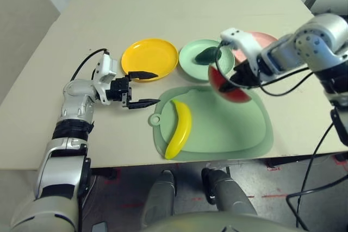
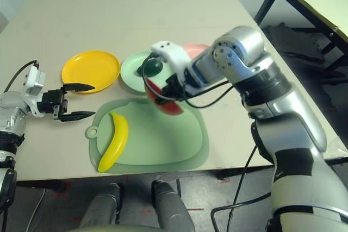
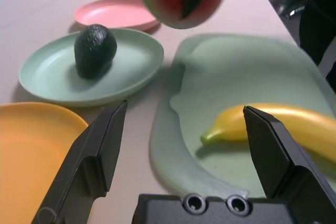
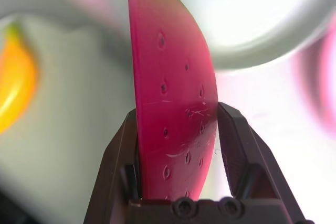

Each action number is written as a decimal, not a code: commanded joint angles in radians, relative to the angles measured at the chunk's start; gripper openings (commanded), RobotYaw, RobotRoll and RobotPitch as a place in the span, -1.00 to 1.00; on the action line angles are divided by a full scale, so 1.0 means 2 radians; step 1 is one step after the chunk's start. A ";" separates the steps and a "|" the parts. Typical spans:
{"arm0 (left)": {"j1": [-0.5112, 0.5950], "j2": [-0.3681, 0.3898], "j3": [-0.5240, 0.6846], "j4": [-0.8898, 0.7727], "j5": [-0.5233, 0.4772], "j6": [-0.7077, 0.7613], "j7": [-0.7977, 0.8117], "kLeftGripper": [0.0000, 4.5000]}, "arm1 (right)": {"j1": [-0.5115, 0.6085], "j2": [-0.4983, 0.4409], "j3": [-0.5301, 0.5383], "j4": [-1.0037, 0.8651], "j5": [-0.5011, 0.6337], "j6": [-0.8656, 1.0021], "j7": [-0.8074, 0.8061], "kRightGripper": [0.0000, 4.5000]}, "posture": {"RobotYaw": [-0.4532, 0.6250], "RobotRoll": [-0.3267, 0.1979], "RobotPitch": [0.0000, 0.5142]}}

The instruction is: Place the fruits into color-matched plates.

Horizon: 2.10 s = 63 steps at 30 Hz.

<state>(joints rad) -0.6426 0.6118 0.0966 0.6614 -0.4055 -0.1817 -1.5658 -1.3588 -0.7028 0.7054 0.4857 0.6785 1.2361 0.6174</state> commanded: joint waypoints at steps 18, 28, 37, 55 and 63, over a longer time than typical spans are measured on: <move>0.038 0.016 0.008 -0.065 -0.006 0.032 0.017 1.00 | -0.033 0.089 -0.128 0.421 -0.347 -0.380 0.001 -0.09 | -0.19 0.25 -0.26; 0.039 0.017 0.004 -0.069 -0.008 0.035 0.020 1.00 | -0.027 0.099 -0.185 0.425 -0.395 -0.389 0.001 0.53 | -0.21 0.25 -0.24; 0.040 0.016 0.002 -0.070 -0.008 0.035 0.020 1.00 | -0.031 0.096 -0.210 0.421 -0.422 -0.390 0.018 0.99 | -0.21 0.25 -0.22; 0.041 0.019 0.002 -0.071 -0.007 0.033 0.020 1.00 | 0.289 0.036 -0.366 -0.240 -0.194 -0.081 0.234 0.99 | -0.22 0.25 -0.20; 0.045 0.028 0.003 -0.076 -0.007 0.037 0.015 1.00 | 0.501 0.090 -0.494 -0.339 -0.085 -0.252 0.240 0.99 | -0.23 0.25 -0.21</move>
<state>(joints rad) -0.5640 0.6555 0.1025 0.5147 -0.4246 -0.1087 -1.5272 -0.3786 -0.5280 -0.2353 -0.1855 0.4622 0.8041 1.0900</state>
